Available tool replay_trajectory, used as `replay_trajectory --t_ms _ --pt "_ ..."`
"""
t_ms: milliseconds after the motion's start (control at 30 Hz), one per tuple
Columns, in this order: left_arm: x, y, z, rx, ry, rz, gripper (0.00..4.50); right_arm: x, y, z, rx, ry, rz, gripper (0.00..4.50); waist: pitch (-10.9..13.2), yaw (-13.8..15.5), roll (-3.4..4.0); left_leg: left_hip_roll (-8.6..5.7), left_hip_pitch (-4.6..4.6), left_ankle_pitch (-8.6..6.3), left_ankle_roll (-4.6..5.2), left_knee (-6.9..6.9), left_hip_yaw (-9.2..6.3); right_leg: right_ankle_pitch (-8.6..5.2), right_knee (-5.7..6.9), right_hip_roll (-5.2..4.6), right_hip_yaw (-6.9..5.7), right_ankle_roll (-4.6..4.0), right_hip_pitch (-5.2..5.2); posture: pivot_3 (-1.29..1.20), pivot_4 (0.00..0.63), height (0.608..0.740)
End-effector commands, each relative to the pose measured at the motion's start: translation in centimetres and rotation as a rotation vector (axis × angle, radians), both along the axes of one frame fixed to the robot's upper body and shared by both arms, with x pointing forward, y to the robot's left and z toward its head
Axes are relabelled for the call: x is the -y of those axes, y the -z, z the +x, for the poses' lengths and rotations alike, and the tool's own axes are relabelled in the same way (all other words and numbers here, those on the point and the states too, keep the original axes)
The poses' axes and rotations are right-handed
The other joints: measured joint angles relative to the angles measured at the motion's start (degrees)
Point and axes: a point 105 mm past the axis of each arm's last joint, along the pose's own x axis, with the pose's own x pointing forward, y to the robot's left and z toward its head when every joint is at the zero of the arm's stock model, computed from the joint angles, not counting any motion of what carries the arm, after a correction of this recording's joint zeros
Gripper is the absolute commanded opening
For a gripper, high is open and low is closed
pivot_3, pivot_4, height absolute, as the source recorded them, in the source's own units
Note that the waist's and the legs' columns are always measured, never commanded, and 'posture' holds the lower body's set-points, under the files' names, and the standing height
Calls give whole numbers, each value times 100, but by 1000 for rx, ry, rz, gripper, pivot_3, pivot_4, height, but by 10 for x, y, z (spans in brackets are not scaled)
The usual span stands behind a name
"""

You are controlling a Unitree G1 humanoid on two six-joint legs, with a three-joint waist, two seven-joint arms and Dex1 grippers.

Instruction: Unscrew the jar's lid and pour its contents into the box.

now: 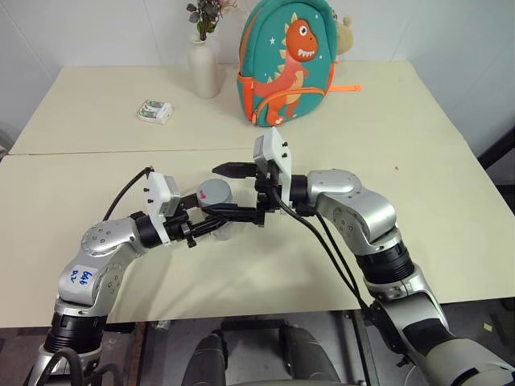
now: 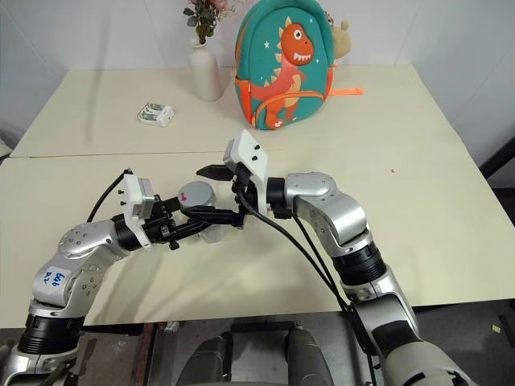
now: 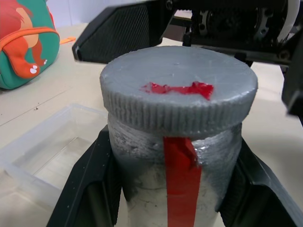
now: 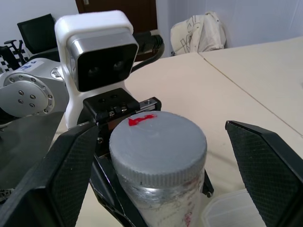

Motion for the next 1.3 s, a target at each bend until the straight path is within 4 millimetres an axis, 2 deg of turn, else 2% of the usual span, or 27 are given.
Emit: replay_trajectory --t_ms 33,200,233,400,467,667,900,1100,1267,1300 --pt "4 -10 -1 43 11 -6 2135 -5 -12 -4 42 -26 27 4110 0 0 0 0 0 0 -1 0 0 0 0 0 0 0 0 0 150 740" --pt "3 -12 -1 45 10 -9 2135 -8 -14 -5 42 -45 38 2618 0 -2 0 3 0 1 -1 0 -1 0 2 3 0 0 -1 0 150 740" --pt "3 -12 -1 45 8 -9 2135 -9 -15 -5 41 -45 43 2544 0 -3 0 3 0 1 -1 0 -1 0 2 3 0 0 -1 0 150 740" --pt "2 -11 -4 36 9 -11 2135 -10 -20 -4 36 -46 65 2544 0 -2 0 4 1 1 -2 0 -1 0 3 5 0 0 -1 0 150 740" --pt "12 -15 -15 -2 107 -47 2135 -10 -23 -8 48 -101 64 2544 0 -4 0 4 1 1 -2 0 -1 0 2 5 0 -1 -1 0 150 740" --pt "23 -17 -28 -39 295 15 2135 -3 -32 -33 100 -422 22 2544 0 -2 0 6 1 1 -2 1 -1 0 3 11 -1 0 0 0 150 740" --pt "31 -17 -27 2 386 41 2135 8 -33 -42 60 -652 -84 2544 0 -9 0 20 2 1 -3 2 -1 -1 4 26 -1 -4 0 0 150 740" --pt "34 -27 -24 80 375 1 2135 12 -31 -38 52 -672 -115 2544 0 -8 0 37 2 -2 -7 4 -1 -1 7 42 -1 -13 -3 0 150 740" --pt "32 -25 -27 68 366 10 2135 13 -32 -33 28 -630 -93 2544 0 -8 0 41 2 -3 -9 4 -1 -2 8 45 -1 -15 -4 0 150 740" --pt "30 -25 -26 68 360 11 2135 13 -33 -31 10 -603 -83 2894 0 -8 0 41 2 -3 -9 5 -1 -2 8 45 -1 -15 -4 0 150 740"
